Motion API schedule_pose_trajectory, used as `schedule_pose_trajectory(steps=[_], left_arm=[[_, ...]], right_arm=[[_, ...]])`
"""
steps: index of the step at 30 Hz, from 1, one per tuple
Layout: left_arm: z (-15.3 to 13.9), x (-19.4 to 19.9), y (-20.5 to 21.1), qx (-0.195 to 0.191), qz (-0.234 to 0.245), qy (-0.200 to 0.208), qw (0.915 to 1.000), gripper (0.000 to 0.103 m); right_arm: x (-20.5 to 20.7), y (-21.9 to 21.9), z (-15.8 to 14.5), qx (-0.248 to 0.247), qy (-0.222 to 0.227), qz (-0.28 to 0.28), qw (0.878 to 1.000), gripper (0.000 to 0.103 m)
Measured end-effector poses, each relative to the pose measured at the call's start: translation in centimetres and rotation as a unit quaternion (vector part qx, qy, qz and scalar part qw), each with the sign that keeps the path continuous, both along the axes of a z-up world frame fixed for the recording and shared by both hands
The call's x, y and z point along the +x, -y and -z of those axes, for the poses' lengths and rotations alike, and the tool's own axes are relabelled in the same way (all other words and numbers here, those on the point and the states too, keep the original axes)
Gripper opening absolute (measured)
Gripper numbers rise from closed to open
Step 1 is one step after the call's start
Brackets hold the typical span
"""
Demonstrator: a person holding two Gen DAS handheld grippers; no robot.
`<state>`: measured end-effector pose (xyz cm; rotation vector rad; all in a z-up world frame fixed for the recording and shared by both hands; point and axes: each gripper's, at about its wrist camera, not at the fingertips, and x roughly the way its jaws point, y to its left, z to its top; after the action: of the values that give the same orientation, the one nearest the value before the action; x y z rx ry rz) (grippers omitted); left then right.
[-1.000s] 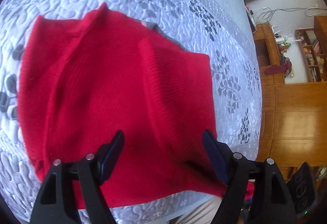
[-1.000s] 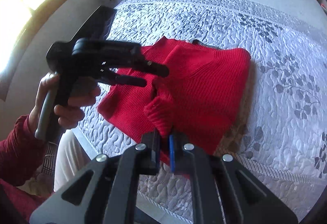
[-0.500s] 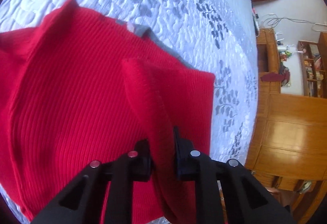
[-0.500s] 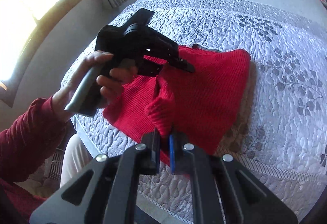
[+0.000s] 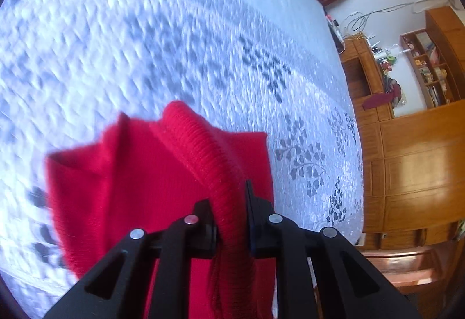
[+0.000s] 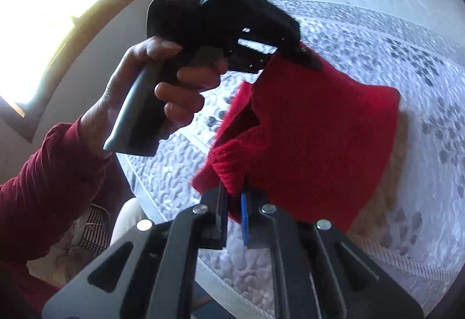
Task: Fold small clothes
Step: 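Grasp the folded sweater with the left tool while the right tool grasps its edge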
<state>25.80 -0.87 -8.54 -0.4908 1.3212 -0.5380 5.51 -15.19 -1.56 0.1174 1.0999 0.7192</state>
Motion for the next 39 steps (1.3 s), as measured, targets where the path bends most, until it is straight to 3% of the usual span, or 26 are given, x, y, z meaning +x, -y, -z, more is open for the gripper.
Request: schedule_pose_trajectory(steps=[5, 11, 19, 22, 24, 27, 29, 31, 35, 39], left_arm=[[-1.5, -0.2, -4.0, 0.026, -0.002, 0.035, 0.9990, 0.014], [2.9, -1.1, -8.4, 0.052, -0.020, 0.014, 0.9983, 0.014], [7.7, -2.5, -10.6, 0.046, -0.046, 0.005, 0.9979, 0.015], [7.7, -3.2, -10.5, 0.053, -0.049, 0.025, 0.9971, 0.016], [7.4, -3.8, -10.4, 0.062, -0.052, 0.038, 0.9960, 0.018], [7.0, -4.6, -10.2, 0.066, -0.050, 0.038, 0.9958, 0.025], [6.6, -5.5, -10.1, 0.064, -0.046, 0.037, 0.9962, 0.029], [6.3, -7.1, -10.1, 0.068, -0.037, 0.038, 0.9963, 0.042], [6.2, -10.8, -9.8, 0.075, -0.031, 0.043, 0.9958, 0.044], [6.5, -13.4, -9.1, 0.086, -0.029, 0.044, 0.9949, 0.045]], right_arm=[[0.3, -5.2, 0.0, -0.007, 0.007, -0.034, 0.999, 0.006], [0.3, -10.0, 3.9, -0.045, -0.022, -0.066, 0.997, 0.006], [-0.7, -11.0, 9.0, -0.102, -0.051, -0.076, 0.991, 0.007], [-0.9, -10.3, 9.7, -0.100, -0.065, -0.073, 0.990, 0.015], [-1.1, -9.3, 9.3, -0.077, -0.079, -0.073, 0.991, 0.036], [-1.7, -6.4, 7.4, -0.033, -0.087, -0.055, 0.994, 0.052], [-2.3, -3.2, 6.1, -0.029, -0.079, -0.017, 0.996, 0.057], [-2.5, 0.4, 5.6, -0.030, -0.086, 0.031, 0.995, 0.057], [-2.3, 5.4, 7.3, -0.032, -0.132, 0.106, 0.985, 0.058], [-1.7, 6.1, 9.8, -0.015, -0.184, 0.132, 0.974, 0.061]])
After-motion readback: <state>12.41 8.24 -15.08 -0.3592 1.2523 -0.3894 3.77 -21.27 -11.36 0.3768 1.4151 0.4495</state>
